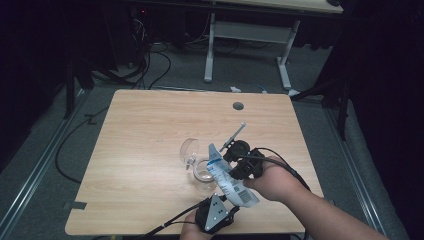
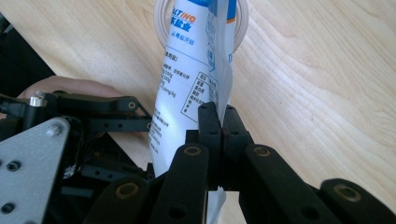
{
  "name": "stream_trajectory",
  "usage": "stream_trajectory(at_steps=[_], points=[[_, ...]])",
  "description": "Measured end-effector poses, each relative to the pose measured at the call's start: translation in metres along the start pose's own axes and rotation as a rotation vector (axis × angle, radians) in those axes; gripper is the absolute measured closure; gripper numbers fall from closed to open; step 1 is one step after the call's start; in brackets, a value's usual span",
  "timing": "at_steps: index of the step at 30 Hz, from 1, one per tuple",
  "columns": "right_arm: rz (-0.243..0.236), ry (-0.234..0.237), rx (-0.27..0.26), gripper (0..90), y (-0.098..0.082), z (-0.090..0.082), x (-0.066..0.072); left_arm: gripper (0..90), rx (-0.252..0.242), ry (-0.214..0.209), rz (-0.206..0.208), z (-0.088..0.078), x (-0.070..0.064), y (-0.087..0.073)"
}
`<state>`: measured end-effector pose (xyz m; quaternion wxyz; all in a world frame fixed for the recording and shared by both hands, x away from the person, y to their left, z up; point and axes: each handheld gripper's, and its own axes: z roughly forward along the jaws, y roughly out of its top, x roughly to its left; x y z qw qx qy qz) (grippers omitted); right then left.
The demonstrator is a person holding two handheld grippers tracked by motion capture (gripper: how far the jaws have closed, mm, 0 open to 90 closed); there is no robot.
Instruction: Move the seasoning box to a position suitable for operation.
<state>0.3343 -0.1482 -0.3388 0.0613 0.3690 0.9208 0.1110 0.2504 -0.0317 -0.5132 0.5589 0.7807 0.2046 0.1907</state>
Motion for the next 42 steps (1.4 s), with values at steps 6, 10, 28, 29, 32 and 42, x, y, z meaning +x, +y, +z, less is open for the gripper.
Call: stream_trajectory(at_steps=[6,10,28,29,32,42], points=[[0.002,0.001,-0.015,89.7,0.0,0.0,-0.001,60.5,-0.007,-0.005,-0.016,0.0,-0.001,0.001],[-0.008,0.003,-0.016,89.9,0.001,0.001,-0.002,60.5,-0.006,-0.002,-0.018,0.001,-0.001,0.002],[-0.025,0.01,-0.028,90.0,0.007,0.003,-0.008,59.7,-0.016,-0.012,-0.038,0.002,0.002,0.007],[-0.027,0.008,-0.027,90.0,0.008,0.003,-0.008,59.7,-0.016,-0.013,-0.039,0.002,0.002,0.007],[-0.032,0.005,-0.027,90.0,0.009,0.003,-0.007,59.4,-0.02,-0.016,-0.044,0.002,0.001,0.008],[-0.041,0.003,-0.03,90.0,0.013,0.002,-0.008,59.2,-0.027,-0.029,-0.053,0.003,0.004,0.011]])
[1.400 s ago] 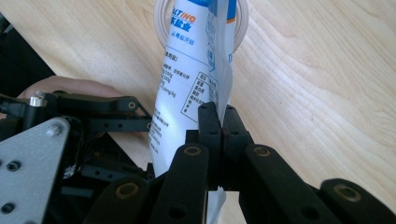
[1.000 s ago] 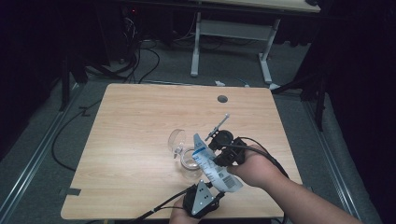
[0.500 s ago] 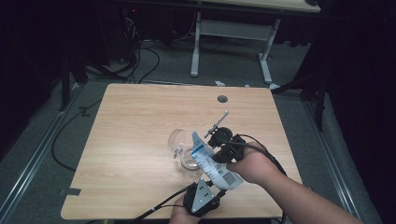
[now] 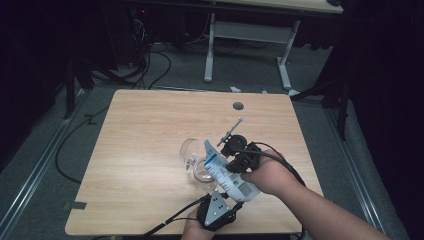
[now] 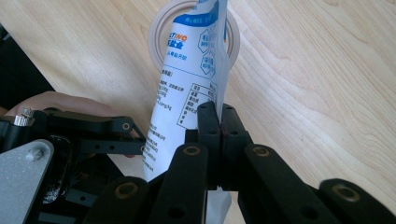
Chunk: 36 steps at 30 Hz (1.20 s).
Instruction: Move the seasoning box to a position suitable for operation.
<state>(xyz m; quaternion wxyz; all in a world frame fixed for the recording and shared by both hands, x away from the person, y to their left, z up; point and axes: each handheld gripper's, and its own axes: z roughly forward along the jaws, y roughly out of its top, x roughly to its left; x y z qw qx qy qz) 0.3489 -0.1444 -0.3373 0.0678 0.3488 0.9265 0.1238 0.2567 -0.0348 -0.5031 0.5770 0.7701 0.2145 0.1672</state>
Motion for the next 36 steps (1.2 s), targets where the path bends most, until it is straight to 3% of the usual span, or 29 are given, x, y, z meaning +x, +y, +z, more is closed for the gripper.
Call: stream_trajectory(at_steps=[21,36], points=[[-0.014,0.006,0.018,90.0,0.009,0.0,0.001,58.8,-0.009,-0.002,0.0,0.0,0.001,0.003],[-0.009,0.008,-0.008,90.0,0.011,-0.002,0.0,58.4,-0.009,-0.007,0.008,0.003,0.003,0.01]])
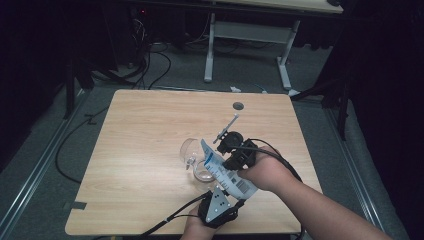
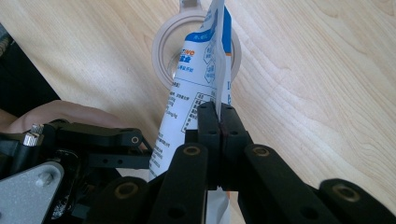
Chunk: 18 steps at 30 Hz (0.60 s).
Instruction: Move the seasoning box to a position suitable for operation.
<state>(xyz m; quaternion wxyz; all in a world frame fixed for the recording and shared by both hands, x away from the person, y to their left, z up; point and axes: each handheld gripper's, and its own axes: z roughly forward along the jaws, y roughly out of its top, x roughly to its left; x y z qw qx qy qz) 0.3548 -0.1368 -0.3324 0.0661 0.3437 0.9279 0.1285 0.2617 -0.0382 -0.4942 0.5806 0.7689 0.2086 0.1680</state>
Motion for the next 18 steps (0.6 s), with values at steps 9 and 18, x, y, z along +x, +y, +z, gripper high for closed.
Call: stream_trajectory(at_steps=[9,18], points=[[-0.006,0.001,0.002,90.0,0.0012,-0.0003,0.0006,58.4,0.004,-0.001,0.013,-0.0021,0.001,-0.002],[-0.008,0.011,0.004,89.9,0.0007,0.0019,-0.0005,58.4,0.001,-0.004,0.004,-0.0014,0.0,-0.0032]])
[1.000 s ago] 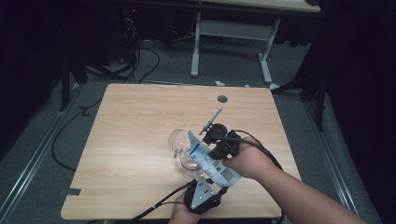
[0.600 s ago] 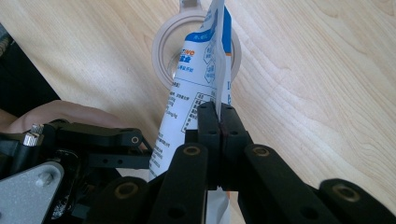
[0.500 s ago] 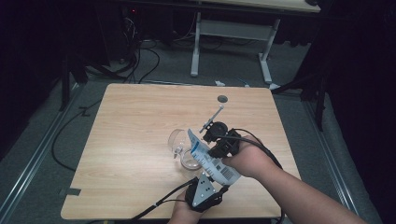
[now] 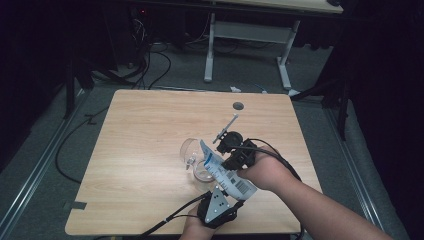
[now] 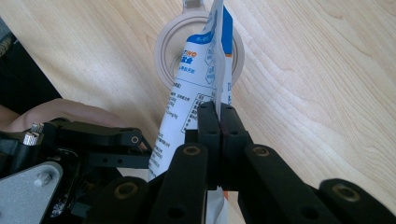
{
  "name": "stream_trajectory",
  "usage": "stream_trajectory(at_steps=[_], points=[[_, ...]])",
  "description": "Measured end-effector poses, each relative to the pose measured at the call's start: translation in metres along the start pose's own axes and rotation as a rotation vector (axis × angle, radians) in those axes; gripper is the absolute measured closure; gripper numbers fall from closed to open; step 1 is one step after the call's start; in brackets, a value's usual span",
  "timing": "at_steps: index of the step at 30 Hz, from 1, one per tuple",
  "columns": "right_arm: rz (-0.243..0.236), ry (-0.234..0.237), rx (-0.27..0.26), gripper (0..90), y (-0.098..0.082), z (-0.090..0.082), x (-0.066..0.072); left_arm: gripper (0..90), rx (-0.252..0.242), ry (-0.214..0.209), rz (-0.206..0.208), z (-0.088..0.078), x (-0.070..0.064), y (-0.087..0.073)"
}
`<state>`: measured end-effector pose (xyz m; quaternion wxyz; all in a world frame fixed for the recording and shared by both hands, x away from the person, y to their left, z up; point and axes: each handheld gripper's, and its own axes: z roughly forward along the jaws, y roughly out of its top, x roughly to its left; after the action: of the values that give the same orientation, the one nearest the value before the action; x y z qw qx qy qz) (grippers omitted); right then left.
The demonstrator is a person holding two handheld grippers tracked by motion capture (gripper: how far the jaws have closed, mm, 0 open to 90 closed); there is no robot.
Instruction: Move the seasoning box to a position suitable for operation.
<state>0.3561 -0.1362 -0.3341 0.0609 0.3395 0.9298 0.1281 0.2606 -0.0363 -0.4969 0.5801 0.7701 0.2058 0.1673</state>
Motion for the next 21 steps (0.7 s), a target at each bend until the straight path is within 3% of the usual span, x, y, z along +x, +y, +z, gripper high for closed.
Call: stream_trajectory(at_steps=[21], points=[[-0.008,-0.003,-0.004,89.9,0.0024,-0.0011,0.0014,58.4,-0.008,-0.003,-0.004,-0.0018,0.0012,0.0019]])
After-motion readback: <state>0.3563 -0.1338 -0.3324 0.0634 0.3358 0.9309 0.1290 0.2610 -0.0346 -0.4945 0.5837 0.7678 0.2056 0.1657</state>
